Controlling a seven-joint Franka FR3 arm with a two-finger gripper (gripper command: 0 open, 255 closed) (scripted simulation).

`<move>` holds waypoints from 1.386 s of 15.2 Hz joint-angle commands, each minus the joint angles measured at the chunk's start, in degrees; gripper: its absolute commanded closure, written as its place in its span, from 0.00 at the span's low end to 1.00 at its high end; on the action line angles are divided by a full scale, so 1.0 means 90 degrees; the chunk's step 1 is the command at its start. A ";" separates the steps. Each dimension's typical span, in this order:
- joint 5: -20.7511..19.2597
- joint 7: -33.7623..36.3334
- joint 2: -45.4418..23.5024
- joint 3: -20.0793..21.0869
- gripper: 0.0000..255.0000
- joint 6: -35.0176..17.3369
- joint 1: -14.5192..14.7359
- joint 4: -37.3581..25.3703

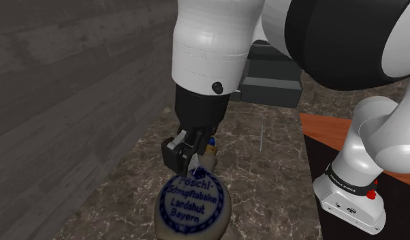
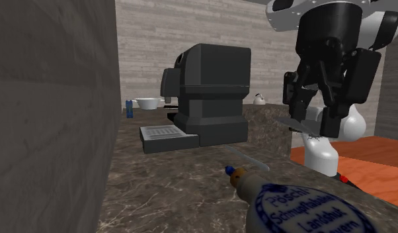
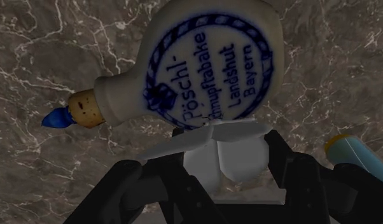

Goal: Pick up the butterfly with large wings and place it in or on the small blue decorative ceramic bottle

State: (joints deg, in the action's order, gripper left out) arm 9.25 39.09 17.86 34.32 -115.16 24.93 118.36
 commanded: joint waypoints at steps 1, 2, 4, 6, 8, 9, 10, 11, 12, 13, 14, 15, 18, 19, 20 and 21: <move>0.0005 -0.0005 -0.0014 0.0018 1.00 -0.0178 0.0004 0.0163; 0.0007 -0.0003 -0.0021 0.0030 1.00 -0.0264 0.0007 0.0241; 0.0009 0.0002 -0.0041 0.0054 1.00 -0.0429 0.0012 0.0388; 0.0010 0.0002 -0.0041 0.0054 1.00 -0.0429 0.0012 0.0389; 0.0009 0.0002 -0.0041 0.0054 1.00 -0.0429 0.0012 0.0388; 0.0009 0.0002 -0.0041 0.0054 1.00 -0.0429 0.0012 0.0388; 0.0009 0.0002 -0.0041 0.0054 1.00 -0.0429 0.0012 0.0388; 0.0009 0.0002 -0.0041 0.0054 1.00 -0.0429 0.0012 0.0388; 0.0009 0.0002 -0.0041 0.0054 1.00 -0.0428 0.0012 0.0388; 0.0009 0.0002 -0.0041 0.0054 0.00 -0.0428 0.0012 0.0388; 0.0009 0.0002 -0.0041 0.0054 0.00 -0.0428 0.0012 0.0388; 0.0009 0.0002 -0.0041 0.0054 0.00 -0.0428 0.0012 0.0388; 0.0009 0.0002 -0.0041 0.0054 0.00 -0.0428 0.0012 0.0388; 0.0040 -0.0025 0.0044 0.0005 0.00 -0.0214 0.0021 0.0251; 0.0064 -0.0047 0.0118 -0.0042 0.00 0.0001 0.0027 0.0105; 0.0081 -0.0064 0.0183 -0.0088 0.00 0.0216 0.0032 -0.0049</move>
